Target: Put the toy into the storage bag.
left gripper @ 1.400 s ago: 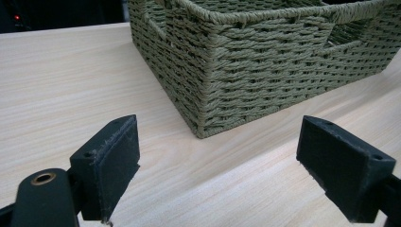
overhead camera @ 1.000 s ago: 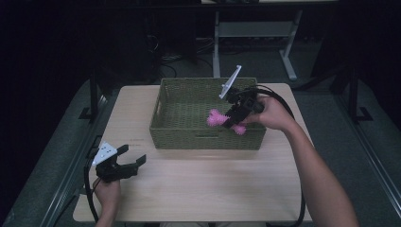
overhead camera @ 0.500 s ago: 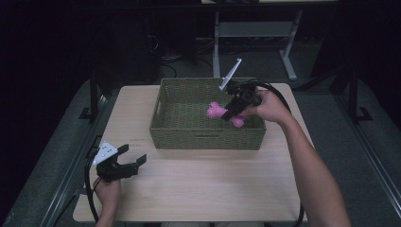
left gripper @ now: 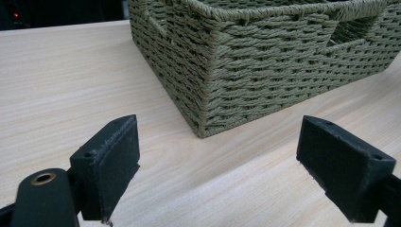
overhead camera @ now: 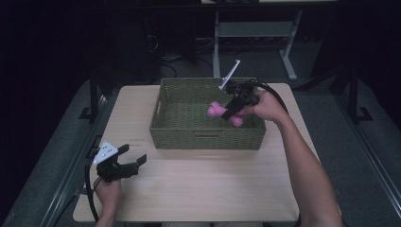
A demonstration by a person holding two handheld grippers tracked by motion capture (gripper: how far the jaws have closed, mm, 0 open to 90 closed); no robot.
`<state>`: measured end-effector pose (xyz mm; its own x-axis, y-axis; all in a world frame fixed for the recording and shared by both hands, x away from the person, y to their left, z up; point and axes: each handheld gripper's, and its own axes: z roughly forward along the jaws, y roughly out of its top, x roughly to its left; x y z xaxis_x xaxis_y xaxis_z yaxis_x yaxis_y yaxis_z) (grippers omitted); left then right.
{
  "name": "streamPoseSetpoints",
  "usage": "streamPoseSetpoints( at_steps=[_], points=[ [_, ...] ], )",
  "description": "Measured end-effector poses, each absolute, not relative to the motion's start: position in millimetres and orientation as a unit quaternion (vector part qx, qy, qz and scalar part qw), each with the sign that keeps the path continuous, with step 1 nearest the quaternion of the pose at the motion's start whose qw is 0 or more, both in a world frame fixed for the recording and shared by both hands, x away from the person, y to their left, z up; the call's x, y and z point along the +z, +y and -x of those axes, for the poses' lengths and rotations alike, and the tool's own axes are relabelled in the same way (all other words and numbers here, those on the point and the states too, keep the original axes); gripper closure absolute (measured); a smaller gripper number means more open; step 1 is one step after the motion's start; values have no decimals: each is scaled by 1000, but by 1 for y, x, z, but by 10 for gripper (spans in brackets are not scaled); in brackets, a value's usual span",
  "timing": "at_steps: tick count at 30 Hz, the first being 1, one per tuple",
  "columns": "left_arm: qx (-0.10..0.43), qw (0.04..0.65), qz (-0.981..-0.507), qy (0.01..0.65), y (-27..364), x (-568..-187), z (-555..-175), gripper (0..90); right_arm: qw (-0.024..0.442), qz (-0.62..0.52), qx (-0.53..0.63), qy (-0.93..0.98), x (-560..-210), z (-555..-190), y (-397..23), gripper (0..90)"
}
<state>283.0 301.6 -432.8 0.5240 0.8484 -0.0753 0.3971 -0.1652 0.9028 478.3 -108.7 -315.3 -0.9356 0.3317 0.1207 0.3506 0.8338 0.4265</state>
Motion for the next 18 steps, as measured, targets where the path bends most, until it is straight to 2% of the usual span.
streamPoseSetpoints(
  at_steps=[18],
  points=[
    [234, 486, -725, 429, 302, -433, -283, 136, 33, 184, -222, -957, -332, -489, -104, 581]
  ],
)
